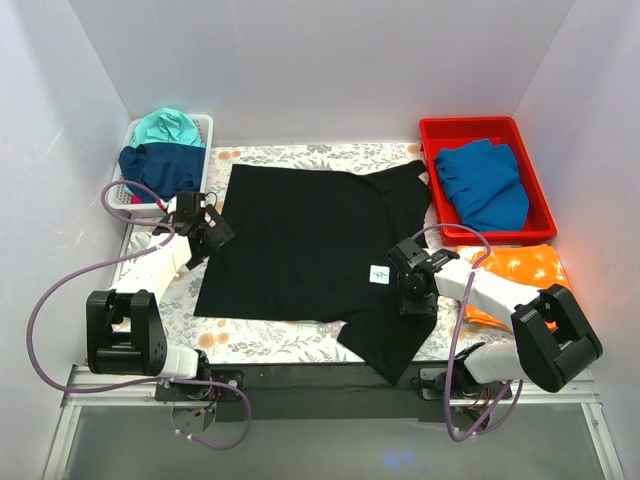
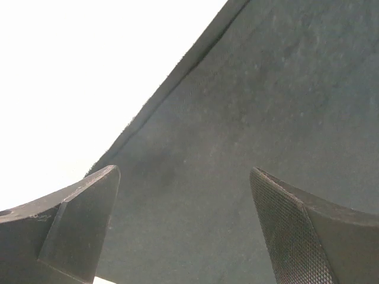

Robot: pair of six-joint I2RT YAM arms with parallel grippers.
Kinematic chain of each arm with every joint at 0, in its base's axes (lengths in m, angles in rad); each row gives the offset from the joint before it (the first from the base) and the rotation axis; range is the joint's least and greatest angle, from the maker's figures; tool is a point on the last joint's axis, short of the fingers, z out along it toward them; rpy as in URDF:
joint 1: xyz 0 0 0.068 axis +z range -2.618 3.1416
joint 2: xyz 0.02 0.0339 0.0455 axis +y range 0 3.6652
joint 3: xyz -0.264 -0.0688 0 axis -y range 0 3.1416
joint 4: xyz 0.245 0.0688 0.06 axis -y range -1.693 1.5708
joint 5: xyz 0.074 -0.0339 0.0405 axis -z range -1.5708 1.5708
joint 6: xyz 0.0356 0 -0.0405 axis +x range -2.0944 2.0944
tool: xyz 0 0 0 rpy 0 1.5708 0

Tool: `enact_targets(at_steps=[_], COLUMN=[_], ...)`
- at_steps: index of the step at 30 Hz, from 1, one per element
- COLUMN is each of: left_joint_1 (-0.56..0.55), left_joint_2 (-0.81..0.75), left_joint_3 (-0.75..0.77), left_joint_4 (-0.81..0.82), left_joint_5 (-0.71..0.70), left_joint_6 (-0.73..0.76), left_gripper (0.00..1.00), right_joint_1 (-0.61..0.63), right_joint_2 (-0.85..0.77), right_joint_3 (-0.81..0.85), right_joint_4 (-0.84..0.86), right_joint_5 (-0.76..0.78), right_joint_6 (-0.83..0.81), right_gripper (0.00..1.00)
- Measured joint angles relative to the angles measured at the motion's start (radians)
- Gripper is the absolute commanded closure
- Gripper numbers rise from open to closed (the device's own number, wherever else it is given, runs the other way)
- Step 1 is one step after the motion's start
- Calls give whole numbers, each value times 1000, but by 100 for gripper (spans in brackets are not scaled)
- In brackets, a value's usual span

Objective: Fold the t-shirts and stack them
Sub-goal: Flatten the tshirt out

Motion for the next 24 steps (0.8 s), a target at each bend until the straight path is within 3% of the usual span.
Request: enact_targets(at_steps=[6, 13, 20, 24], left_joint_1=[0, 1, 0, 0], left_joint_2=[-14, -23, -16, 64], left_joint_3=[-2, -40, -39, -20], left_joint_4=[-18, 3, 95, 148], left_joint_5=[13, 83, 214, 266], left_joint_6=[2, 4, 13, 12], left_gripper=[10, 10, 10, 10], right_joint_1=[0, 0, 0, 0], right_joint_2=[-8, -10, 203, 274], right_joint_3=[49, 274, 445, 478], right_joint_4=[-105, -124, -84, -64], right_joint_5=[36, 122, 146, 133], right_joint_6=[8, -18, -73, -95], right_gripper=[52, 47, 47, 47])
